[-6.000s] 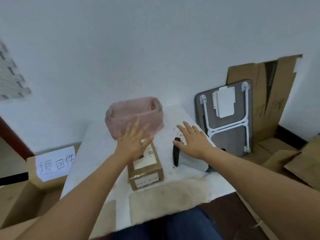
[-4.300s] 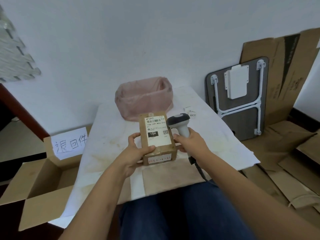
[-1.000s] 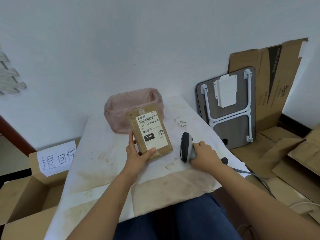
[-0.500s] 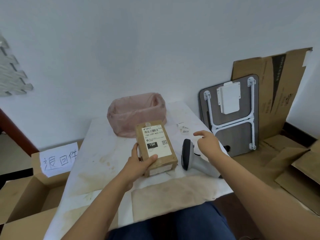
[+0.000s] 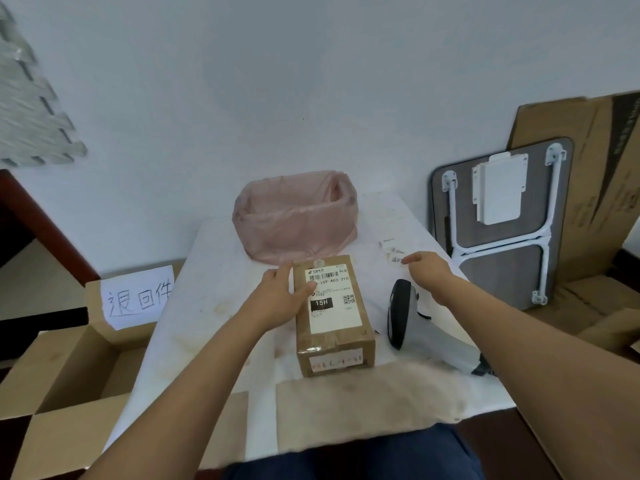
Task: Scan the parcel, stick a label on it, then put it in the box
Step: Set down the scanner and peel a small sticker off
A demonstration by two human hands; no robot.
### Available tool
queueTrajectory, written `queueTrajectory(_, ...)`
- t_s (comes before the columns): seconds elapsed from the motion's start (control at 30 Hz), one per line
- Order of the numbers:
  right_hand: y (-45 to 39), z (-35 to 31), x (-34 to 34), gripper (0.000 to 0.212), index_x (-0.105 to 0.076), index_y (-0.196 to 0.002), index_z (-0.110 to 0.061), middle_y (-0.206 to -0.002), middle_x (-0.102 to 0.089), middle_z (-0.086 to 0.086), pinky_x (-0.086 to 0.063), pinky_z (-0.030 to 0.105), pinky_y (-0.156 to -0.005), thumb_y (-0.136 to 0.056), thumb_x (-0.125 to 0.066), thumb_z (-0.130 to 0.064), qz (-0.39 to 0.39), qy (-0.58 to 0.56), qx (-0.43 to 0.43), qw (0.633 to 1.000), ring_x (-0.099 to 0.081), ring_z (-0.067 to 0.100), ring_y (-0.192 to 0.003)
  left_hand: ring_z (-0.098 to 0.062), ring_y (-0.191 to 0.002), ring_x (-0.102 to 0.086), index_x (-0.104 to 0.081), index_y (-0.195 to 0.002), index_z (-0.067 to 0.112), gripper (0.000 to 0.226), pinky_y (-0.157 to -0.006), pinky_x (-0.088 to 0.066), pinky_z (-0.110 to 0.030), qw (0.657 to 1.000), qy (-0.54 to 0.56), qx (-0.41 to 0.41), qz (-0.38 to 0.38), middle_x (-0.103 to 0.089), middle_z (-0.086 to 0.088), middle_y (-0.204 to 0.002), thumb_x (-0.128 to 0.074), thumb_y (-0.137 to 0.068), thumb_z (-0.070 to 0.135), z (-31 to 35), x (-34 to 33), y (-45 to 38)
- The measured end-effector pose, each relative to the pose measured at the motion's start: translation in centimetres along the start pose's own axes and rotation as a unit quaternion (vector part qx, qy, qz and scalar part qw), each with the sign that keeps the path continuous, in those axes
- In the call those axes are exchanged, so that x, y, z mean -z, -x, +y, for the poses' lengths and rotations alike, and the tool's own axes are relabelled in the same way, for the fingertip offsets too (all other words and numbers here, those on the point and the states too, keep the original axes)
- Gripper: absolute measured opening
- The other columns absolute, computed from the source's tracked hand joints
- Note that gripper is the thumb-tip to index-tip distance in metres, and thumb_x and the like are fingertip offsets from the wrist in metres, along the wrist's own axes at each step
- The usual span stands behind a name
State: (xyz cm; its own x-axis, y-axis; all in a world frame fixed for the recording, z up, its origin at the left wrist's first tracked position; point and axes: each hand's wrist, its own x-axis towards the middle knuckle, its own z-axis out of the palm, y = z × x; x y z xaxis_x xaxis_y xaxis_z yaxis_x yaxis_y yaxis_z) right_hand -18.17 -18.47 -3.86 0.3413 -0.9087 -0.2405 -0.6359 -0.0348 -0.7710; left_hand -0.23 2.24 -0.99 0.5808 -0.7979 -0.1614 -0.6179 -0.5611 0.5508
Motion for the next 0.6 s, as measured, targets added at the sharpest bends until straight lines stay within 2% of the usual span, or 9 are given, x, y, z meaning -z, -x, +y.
queueTrajectory(0.1, -1.2, -0.1, -0.6, 0.049, -0.063, -0.123, -0.011, -0.139, -0.051, 0.012, -0.038, 0.027, -0.087, -0.088, -0.032, 0.002, -0.006, 0.003, 0.005, 1.000, -0.049, 0.030, -0.120, -0.026, -0.143, -0.033, -0.022, -0.154, 0.020, 0.072, -0.110, -0.031, -0.038, 1.000, -0.016, -0.010, 0.012, -0.022, -0.008, -0.161, -0.045, -0.095, 0.054, 0.0, -0.1, -1.6)
queueTrajectory(0.17, -1.8, -0.1, -0.9, 0.048, -0.065, -0.120, -0.010, -0.137, -0.054, 0.011, -0.040, 0.027, -0.090, -0.087, -0.033, 0.003, -0.009, 0.018, 0.014, 1.000, -0.050, 0.030, -0.120, -0.026, -0.140, -0.037, -0.024, -0.153, 0.021, 0.070, -0.109, -0.034, -0.040, 0.999, -0.037, -0.017, 0.015, -0.023, -0.007, -0.161, -0.045, -0.095, 0.054, 0.2, -0.3, -2.3)
queueTrajectory(0.27, -2.5, 0.0, -1.3, 0.037, -0.069, -0.112, 0.001, -0.124, -0.064, 0.016, -0.047, 0.037, -0.096, -0.090, -0.038, 0.001, 0.012, 0.038, 0.013, 0.999, -0.058, 0.036, -0.112, -0.028, -0.134, -0.044, -0.026, -0.152, 0.023, 0.068, -0.105, -0.039, -0.043, 0.997, -0.072, -0.031, 0.015, -0.026, -0.005, -0.159, -0.046, -0.095, 0.054, 0.4, -0.3, -2.9)
queueTrajectory(0.4, -3.1, 0.5, -1.3, 0.032, -0.069, -0.105, 0.008, -0.112, -0.069, 0.023, -0.052, 0.044, -0.090, -0.089, -0.042, -0.003, 0.049, 0.006, 0.004, 0.999, -0.063, 0.039, -0.103, -0.029, -0.122, -0.053, -0.034, -0.147, 0.025, 0.057, -0.093, -0.048, -0.044, 0.989, -0.120, -0.063, 0.055, -0.036, -0.004, -0.149, -0.047, -0.097, 0.048, 1.1, 0.0, -3.2)
queueTrajectory(0.5, -2.6, 0.3, -0.9, 0.034, -0.071, -0.108, 0.002, -0.115, -0.069, 0.017, -0.052, 0.037, -0.081, -0.090, -0.042, -0.003, 0.063, -0.007, 0.027, 0.998, -0.062, 0.033, -0.087, -0.024, -0.112, -0.055, -0.041, -0.143, 0.025, 0.049, -0.085, -0.050, -0.039, 0.983, -0.119, -0.107, 0.091, -0.041, -0.003, -0.138, -0.049, -0.097, 0.041, 1.7, 0.1, -3.2)
queueTrajectory(0.6, -1.6, -0.5, -0.3, 0.041, -0.071, -0.111, -0.005, -0.111, -0.070, 0.014, -0.046, 0.027, -0.062, -0.088, -0.038, 0.001, 0.086, -0.038, 0.062, 0.994, -0.052, 0.019, -0.061, -0.024, -0.118, -0.049, -0.047, -0.140, 0.022, 0.046, -0.088, -0.044, -0.036, 0.963, -0.151, -0.165, 0.151, -0.046, -0.004, -0.134, -0.052, -0.097, 0.034, 2.2, 0.3, -3.0)
